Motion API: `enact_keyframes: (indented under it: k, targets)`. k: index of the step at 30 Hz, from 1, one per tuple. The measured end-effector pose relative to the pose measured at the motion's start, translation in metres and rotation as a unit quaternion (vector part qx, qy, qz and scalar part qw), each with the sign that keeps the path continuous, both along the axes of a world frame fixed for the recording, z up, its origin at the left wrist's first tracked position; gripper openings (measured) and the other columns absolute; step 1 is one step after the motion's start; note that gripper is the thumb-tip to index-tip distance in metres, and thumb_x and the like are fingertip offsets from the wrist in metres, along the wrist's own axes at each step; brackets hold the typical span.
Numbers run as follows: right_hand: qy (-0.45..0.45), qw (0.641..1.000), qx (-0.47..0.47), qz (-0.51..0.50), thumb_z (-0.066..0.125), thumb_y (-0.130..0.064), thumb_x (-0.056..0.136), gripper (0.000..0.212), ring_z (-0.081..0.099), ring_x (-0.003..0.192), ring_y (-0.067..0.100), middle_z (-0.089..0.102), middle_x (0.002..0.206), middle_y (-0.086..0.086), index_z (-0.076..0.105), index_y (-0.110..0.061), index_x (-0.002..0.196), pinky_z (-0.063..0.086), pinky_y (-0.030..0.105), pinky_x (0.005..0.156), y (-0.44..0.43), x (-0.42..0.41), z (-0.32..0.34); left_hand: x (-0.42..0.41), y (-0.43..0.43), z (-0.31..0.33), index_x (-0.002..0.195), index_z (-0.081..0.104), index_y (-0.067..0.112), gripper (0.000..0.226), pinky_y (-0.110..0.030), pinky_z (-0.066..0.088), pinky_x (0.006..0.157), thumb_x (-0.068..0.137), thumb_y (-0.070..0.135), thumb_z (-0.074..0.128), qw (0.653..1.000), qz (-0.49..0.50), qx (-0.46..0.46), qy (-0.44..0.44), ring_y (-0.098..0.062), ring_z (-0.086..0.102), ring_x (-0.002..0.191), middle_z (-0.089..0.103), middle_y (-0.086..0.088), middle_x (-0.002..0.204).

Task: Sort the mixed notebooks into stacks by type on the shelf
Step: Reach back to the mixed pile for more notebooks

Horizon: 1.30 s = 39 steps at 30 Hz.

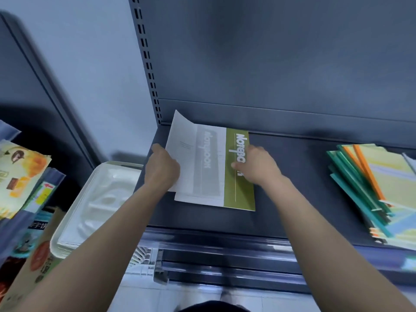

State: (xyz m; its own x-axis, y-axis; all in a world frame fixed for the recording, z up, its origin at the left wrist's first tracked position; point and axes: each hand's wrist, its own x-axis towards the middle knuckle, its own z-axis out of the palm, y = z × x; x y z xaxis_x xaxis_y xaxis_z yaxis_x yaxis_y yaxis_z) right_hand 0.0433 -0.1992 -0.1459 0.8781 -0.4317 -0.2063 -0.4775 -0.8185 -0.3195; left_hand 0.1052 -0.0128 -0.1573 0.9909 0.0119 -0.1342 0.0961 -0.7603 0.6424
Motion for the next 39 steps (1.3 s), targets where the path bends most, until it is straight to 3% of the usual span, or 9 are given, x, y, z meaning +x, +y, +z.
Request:
enact_keyframes:
  k: [4,8,12,16,19,24,31,36,39]
  targets:
    - [0.039,0.996,0.015,-0.084,0.067,-0.044,0.081,0.078,0.038,0.125,0.034,0.037,0.134,0.019,0.029,-0.004,0.136,0.041,0.042,0.096,0.014,0.01,-0.011,0.002,0.018,0.0,0.102,0.026,0.011,0.021,-0.031,0.033,0.073,0.092,0.009,0.044,1.0,0.0,-0.01,-0.014,-0.026,0.041,0.082,0.034,0.0,0.069]
    - [0.041,0.983,0.048,-0.17,0.075,-0.039,0.075,0.088,0.043,0.122,0.034,0.041,0.132,0.02,0.025,0.003,0.135,0.044,0.041,0.092,0.019,0.023,-0.017,-0.002,0.028,0.006,0.097,0.026,0.006,0.015,-0.033,0.032,0.063,0.093,0.006,0.04,0.999,-0.003,-0.034,-0.006,-0.027,0.043,0.078,0.037,-0.002,0.071]
    - [0.001,0.977,0.085,-0.194,0.067,-0.015,0.079,0.057,0.051,0.113,0.034,0.051,0.126,0.019,0.039,0.002,0.125,0.048,0.039,0.086,0.02,0.025,-0.019,-0.007,0.036,0.013,0.097,0.027,0.006,0.014,-0.034,0.035,0.062,0.093,0.006,0.04,0.998,0.0,-0.065,-0.017,-0.03,0.046,0.079,0.046,-0.009,0.087]
    - [-0.068,0.973,0.095,-0.2,0.049,0.001,0.086,0.038,0.053,0.112,0.036,0.052,0.123,0.02,0.037,0.004,0.123,0.044,0.035,0.08,0.024,0.016,-0.007,-0.009,0.044,0.024,0.106,0.032,0.005,0.015,-0.034,0.036,0.068,0.093,0.005,0.039,0.996,0.005,-0.088,-0.035,-0.028,0.047,0.084,0.048,-0.005,0.096]
    - [-0.123,0.969,0.101,-0.188,0.045,0.001,0.088,0.032,0.054,0.106,0.036,0.055,0.119,0.019,0.037,-0.001,0.119,0.041,0.035,0.073,0.028,0.005,0.012,-0.011,0.046,0.032,0.119,0.034,0.003,0.028,-0.032,0.036,0.065,0.092,0.003,0.037,0.993,0.012,-0.109,-0.053,-0.028,0.048,0.084,0.049,-0.003,0.097]
    - [-0.198,0.96,0.068,-0.183,0.04,0.0,0.089,0.028,0.046,0.083,0.029,0.057,0.107,0.017,0.039,-0.005,0.116,0.036,0.032,0.065,0.03,-0.02,0.043,-0.02,0.034,0.044,0.112,0.036,0.008,0.021,-0.026,0.029,0.048,0.093,0.001,0.036,0.98,-0.021,-0.183,-0.079,-0.016,0.044,0.067,0.048,0.002,0.091]
    - [-0.272,0.935,0.017,-0.226,0.043,-0.01,0.095,0.024,0.057,0.096,0.037,0.06,0.111,0.018,0.04,-0.009,0.118,0.048,0.042,0.077,0.019,-0.074,0.074,-0.046,-0.002,0.062,0.098,0.035,0.01,0.001,-0.024,0.033,0.052,0.099,0.009,0.036,0.945,-0.111,-0.28,-0.126,-0.007,0.041,0.063,0.044,0.009,0.074]
    - [-0.314,0.918,-0.008,-0.241,0.043,-0.009,0.096,0.016,0.05,0.08,0.025,0.056,0.1,0.007,0.039,-0.011,0.11,0.036,0.03,0.065,0.001,-0.121,0.096,-0.07,-0.034,0.074,0.1,0.039,0.012,0.002,-0.017,0.033,0.05,0.1,0.01,0.038,0.934,-0.153,-0.3,-0.117,-0.004,0.042,0.061,0.045,0.014,0.075]
    - [-0.333,0.909,-0.011,-0.252,0.043,-0.007,0.095,0.017,0.047,0.072,0.02,0.05,0.094,0.002,0.041,-0.008,0.113,0.033,0.025,0.057,-0.014,-0.148,0.103,-0.088,-0.054,0.08,0.101,0.04,0.013,0.002,-0.022,0.038,0.054,0.1,0.012,0.038,0.931,-0.168,-0.302,-0.115,-0.005,0.043,0.063,0.045,0.014,0.076]
